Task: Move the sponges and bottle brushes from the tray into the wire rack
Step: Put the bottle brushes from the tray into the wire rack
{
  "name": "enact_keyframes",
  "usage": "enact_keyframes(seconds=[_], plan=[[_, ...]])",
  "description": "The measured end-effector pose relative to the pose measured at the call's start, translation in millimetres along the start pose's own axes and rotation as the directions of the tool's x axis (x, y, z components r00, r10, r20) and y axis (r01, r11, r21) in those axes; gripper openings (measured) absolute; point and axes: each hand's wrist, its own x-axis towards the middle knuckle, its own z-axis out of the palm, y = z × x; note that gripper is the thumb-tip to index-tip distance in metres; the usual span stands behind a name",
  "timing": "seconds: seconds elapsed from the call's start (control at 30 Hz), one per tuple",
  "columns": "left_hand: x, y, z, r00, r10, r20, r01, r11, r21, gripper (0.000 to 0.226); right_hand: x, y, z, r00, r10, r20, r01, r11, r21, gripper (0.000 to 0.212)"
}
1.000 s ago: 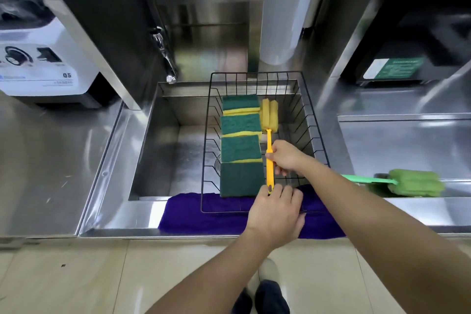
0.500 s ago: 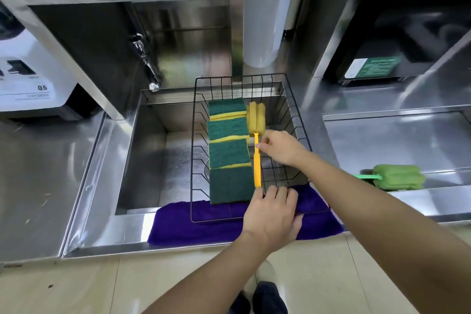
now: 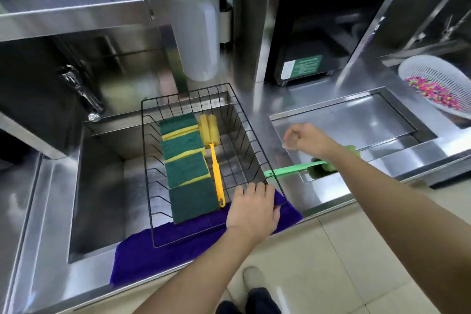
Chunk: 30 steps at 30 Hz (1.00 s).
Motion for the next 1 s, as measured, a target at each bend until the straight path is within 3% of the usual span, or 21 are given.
enact_keyframes(seconds=[0.13,0.37,0.47,0.6,0.73,0.83,0.9,1.0], plan=[[1,0,0,0.999,-0.012,0.031,0.012,1.0,-0.001,0.04,-23,16,4,0.968,0.094,0.232,-0.052,0.982,-0.182,0.035],[-1,0,-1,0.998,-0.044,0.046,0.045,0.999,-0.018,0.043,-33,26,10,0.941,0.264,0.213,-0.212,0.948,-0.238,0.031],[-3,-2,-3,0.997,-0.067,0.04,0.068,0.997,-0.024,0.046,-29,30,9,0.965,0.248,0.088,-0.208,0.923,-0.324,0.027],[-6,-7,-5,0.997,-0.075,0.028,0.075,0.997,-0.006,0.047,-18,22,-1,0.96,0.173,-0.221,-0.245,0.898,-0.365,0.025],[-12,-19,-6,0.995,-0.097,0.034,0.097,0.995,0.013,0.046,-15,-15,-13,0.899,-0.024,-0.436,-0.145,0.926,-0.349,0.029],[-18,-25,-7,0.991,-0.129,0.032,0.129,0.992,0.014,0.045,-15,-46,-9,0.777,-0.343,-0.528,0.094,0.893,-0.44,0.032],[-22,-29,-7,0.988,-0.149,0.026,0.149,0.989,0.01,0.046,-14,-66,1,0.662,-0.575,-0.482,0.267,0.781,-0.565,0.037],[-29,-34,-8,0.984,-0.178,0.03,0.178,0.984,0.011,0.047,-9,-84,21,0.569,-0.777,-0.267,0.383,0.538,-0.751,0.033]])
